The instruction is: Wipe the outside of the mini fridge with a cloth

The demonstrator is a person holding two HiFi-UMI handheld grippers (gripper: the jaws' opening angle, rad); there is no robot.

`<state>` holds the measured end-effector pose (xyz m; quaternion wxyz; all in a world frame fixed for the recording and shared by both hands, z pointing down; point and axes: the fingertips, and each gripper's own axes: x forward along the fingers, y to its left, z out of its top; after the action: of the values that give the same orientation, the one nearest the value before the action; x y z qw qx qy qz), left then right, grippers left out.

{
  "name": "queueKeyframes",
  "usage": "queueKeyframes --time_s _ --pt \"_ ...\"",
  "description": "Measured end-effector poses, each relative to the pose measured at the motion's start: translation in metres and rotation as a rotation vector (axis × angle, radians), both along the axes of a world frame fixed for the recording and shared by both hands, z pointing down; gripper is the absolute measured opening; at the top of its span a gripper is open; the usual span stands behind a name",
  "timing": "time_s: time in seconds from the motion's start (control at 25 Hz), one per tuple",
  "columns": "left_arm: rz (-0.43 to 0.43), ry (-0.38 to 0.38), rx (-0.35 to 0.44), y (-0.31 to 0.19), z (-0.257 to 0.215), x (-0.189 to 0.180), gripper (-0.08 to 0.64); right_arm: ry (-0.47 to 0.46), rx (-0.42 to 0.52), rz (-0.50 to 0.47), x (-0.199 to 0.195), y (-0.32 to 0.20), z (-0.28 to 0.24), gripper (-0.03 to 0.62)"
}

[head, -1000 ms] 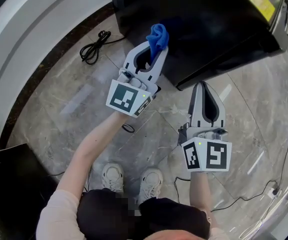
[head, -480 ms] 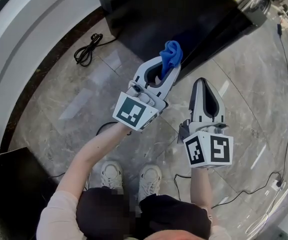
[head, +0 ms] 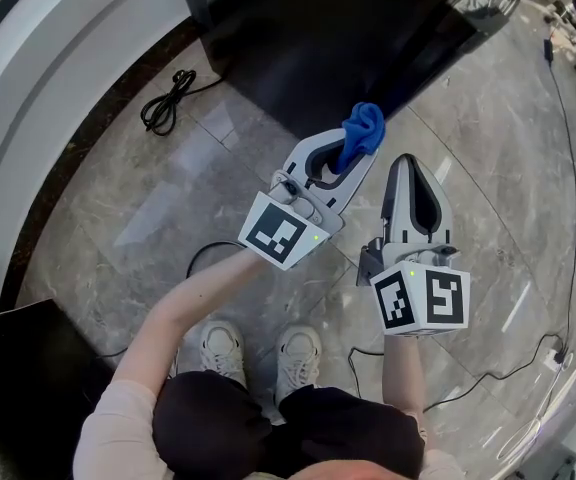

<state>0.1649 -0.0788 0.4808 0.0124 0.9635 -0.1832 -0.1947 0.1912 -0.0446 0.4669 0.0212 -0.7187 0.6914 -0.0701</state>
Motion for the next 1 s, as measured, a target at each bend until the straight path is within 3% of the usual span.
queueKeyframes --time_s 0.24,0.4,0.56,0.8,1.0 --pt "0.084 0.004 0.026 0.026 -0.005 0.013 0.06 0.008 0.005 0.009 0.0 0.003 -0.004 0.012" --pt "0.059 0.027 -0.024 0.021 -0.008 -0.003 0.06 0.009 0.014 0.002 -0.006 0.002 -0.006 0.012" --pt "-0.082 -0.012 -0.069 -0.015 0.01 -0.045 0.06 -0.014 0.03 -0.022 -0.019 -0.006 -0.007 0.012" --pt "-0.355 -0.012 -0.076 -0.089 0.019 -0.13 0.06 0.014 0.022 -0.121 -0.062 -0.026 0.001 0.012" --pt "-0.532 -0.092 -0.058 -0.154 0.042 -0.182 0.06 -0.029 0.02 -0.164 -0.082 -0.049 0.01 0.012"
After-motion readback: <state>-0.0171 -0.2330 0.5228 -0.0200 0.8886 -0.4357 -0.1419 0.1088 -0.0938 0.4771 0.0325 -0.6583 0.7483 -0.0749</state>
